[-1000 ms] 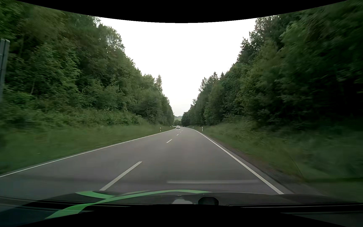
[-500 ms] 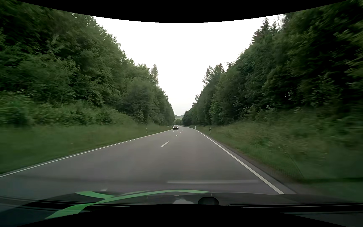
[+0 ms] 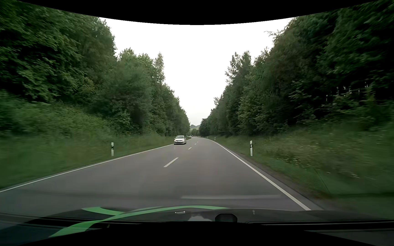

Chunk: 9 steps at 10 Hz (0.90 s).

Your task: Follow the waypoints while adhering to traffic rules and regulations

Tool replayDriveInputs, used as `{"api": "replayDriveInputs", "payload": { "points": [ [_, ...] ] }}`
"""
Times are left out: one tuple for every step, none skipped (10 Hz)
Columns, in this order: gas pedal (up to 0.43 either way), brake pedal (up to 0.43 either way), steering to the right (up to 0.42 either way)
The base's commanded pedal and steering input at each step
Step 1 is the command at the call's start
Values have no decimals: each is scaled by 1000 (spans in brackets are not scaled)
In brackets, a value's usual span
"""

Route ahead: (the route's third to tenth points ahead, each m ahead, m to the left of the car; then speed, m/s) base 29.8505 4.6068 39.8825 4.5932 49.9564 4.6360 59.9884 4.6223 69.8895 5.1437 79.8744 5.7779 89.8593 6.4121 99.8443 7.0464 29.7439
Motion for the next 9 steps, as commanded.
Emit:
{"api": "replayDriveInputs", "payload": {
  "points": [
    [169,0,-5],
    [169,0,-5],
    [169,0,-5],
    [169,0,-5],
    [169,0,-5],
    [157,0,-5],
    [150,0,-5],
    [150,0,-5],
    [150,0,-5]
  ]
}}
